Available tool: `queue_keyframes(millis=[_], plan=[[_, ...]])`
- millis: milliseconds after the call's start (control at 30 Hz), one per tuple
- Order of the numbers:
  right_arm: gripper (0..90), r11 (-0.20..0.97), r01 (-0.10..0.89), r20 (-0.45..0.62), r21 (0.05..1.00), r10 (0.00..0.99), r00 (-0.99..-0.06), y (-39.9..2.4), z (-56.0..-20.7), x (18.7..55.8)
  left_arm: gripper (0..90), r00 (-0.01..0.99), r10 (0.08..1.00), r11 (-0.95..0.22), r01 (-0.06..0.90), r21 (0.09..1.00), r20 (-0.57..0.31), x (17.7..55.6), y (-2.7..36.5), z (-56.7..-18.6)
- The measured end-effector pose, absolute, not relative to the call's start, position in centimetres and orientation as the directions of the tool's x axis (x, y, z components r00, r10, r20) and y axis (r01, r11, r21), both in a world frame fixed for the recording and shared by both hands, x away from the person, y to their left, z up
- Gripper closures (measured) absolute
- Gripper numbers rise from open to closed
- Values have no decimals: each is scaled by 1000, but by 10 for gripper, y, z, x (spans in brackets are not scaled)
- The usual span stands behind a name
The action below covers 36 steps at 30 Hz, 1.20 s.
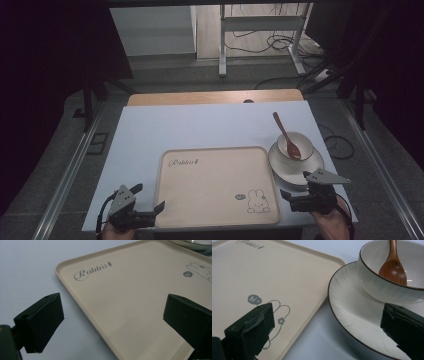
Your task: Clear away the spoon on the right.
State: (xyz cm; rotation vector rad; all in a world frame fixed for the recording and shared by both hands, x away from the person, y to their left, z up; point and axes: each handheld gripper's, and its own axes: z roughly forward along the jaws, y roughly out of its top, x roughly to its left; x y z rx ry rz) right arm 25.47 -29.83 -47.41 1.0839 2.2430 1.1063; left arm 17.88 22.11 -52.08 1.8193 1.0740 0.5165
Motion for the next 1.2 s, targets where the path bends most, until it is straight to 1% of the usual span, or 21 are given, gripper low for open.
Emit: queue_keyframes(millis=[167,500,767,1200], plan=[[0,392,457,-37,799,790,-612,-297,-468,258,29,528,844,-186,453,872,-95,179,221,-521],[0,398,462,-20,793,774,-633,-295,-452,273,29,524,846,-179,454,873,-99,179,221,-521],[0,380,466,-18,799,790,-613,-295,-443,291,28,523,846,-176,454,873,-102,179,222,-521],[0,381,477,-18,792,795,-606,-291,-431,320,29,522,847,-177,455,873,-100,179,222,-521]])
